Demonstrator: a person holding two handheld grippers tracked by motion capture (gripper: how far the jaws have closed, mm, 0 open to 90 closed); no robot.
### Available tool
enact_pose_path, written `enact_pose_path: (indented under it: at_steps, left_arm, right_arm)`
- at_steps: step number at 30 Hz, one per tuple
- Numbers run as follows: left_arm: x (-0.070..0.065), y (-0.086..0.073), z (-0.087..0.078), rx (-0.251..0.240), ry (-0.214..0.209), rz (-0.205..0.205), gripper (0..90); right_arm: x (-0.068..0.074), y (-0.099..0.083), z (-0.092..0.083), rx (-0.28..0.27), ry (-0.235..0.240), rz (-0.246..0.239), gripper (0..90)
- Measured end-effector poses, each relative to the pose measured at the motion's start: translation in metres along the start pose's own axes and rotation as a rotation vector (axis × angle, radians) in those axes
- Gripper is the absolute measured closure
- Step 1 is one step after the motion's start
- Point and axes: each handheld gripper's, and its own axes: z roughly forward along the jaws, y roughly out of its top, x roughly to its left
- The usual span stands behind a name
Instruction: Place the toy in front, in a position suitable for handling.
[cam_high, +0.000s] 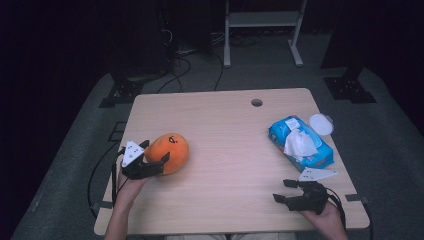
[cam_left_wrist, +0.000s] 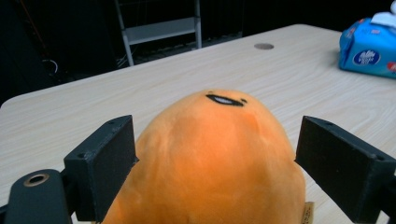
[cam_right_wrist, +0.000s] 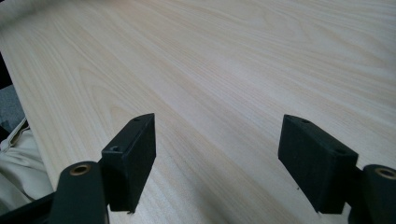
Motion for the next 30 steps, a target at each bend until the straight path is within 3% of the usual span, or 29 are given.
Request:
enact_pose_path:
  at_steps: [8,12,22,30]
  left_arm:
    - [0.0,-0.01,0.01,0.046,0.004,0.022,13.2]
    - [0.002,-0.013,0.012,0.045,0.006,0.005,13.4]
    - [-0.002,-0.016,0.018,0.091,0.02,0.021,28.0]
    - [0.003,-0.018,0.019,0.102,0.041,0.0,39.8]
  right_arm:
    - [0.001,0.0,0.0,0.001,0.001,-0.004,26.7]
    - [0.001,0.0,0.0,0.002,0.001,-0.004,26.7]
    - [0.001,0.0,0.0,0.003,0.001,-0.008,26.7]
    - [0.002,0.0,0.002,0.009,0.0,-0.01,26.7]
